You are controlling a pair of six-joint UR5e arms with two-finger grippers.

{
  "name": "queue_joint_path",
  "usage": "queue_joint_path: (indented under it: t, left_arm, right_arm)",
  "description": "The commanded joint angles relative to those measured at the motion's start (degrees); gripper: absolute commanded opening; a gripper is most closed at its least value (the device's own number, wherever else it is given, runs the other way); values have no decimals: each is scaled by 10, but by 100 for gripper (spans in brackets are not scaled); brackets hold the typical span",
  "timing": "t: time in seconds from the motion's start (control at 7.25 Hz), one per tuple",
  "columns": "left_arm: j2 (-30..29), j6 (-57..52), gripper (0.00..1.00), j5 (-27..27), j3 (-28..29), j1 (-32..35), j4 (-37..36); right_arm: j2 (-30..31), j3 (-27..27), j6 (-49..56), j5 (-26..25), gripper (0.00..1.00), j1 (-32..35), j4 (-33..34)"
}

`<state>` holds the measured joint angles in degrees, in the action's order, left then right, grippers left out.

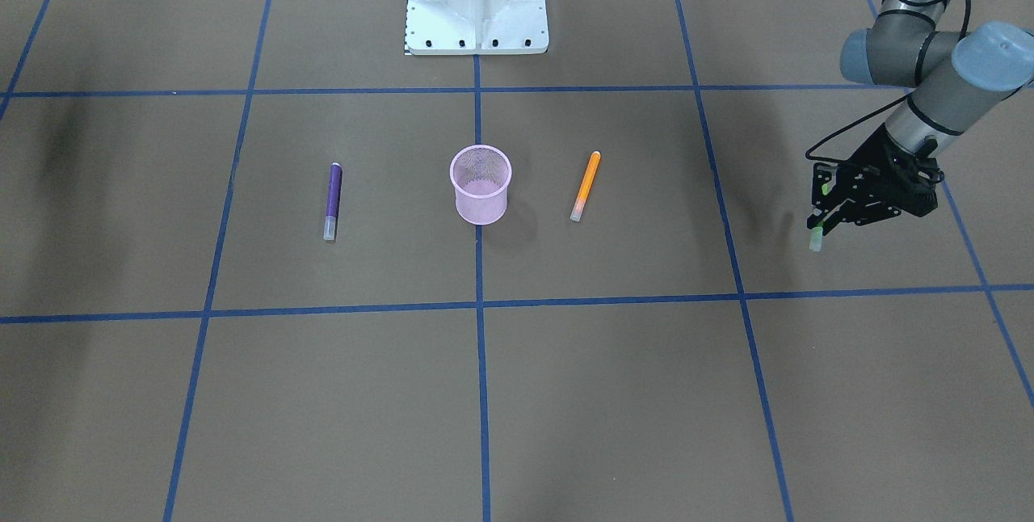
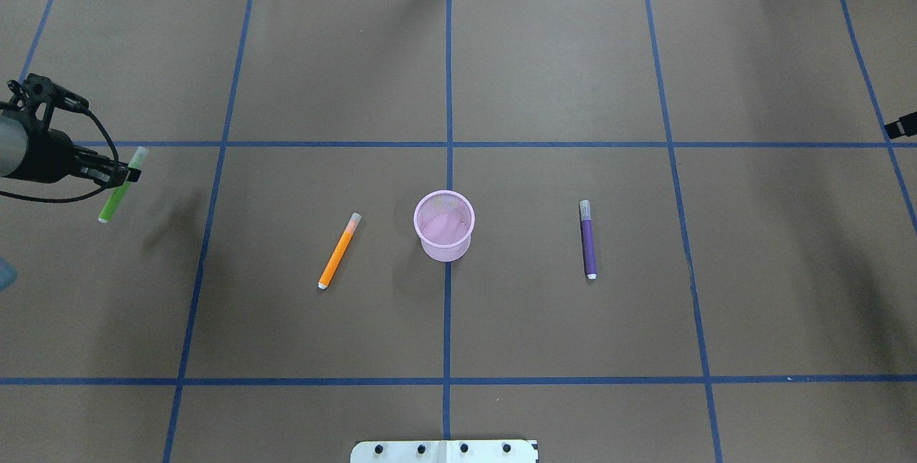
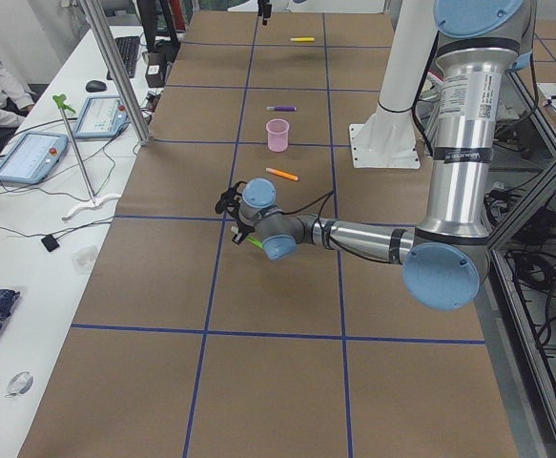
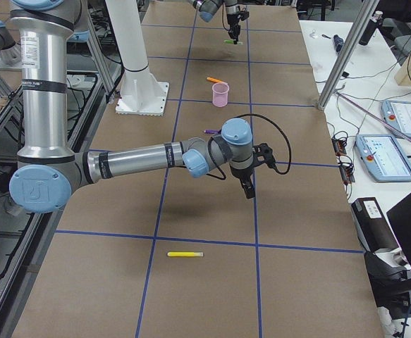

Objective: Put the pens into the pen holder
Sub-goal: 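Lift the green marker with the left gripper and carry it over the cup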

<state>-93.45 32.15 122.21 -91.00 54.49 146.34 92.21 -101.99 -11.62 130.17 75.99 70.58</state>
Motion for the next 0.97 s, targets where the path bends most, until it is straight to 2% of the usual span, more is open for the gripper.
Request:
queue_joint_path:
  t: [0.0, 0.14, 0.41, 0.69, 0.83]
  left_arm:
    - [-57, 53, 0, -13, -30, -8, 104]
    - [-91, 57, 0, -38, -31, -31, 149]
    - [-143, 56, 0, -182, -30, -143, 245]
    - [-218, 49, 0, -316, -21, -260, 270]
    - [-248, 48, 0, -366, 6, -296, 290]
  right_arm:
    - [-7, 0, 0, 2, 100, -3, 0]
    - [-7, -2, 1, 2, 100, -4, -1]
    - [-10, -2, 1, 1, 100, -4, -1]
    - [-17, 1, 1, 0, 100, -4, 0]
    - [-19, 0, 1, 0, 100, -4, 0]
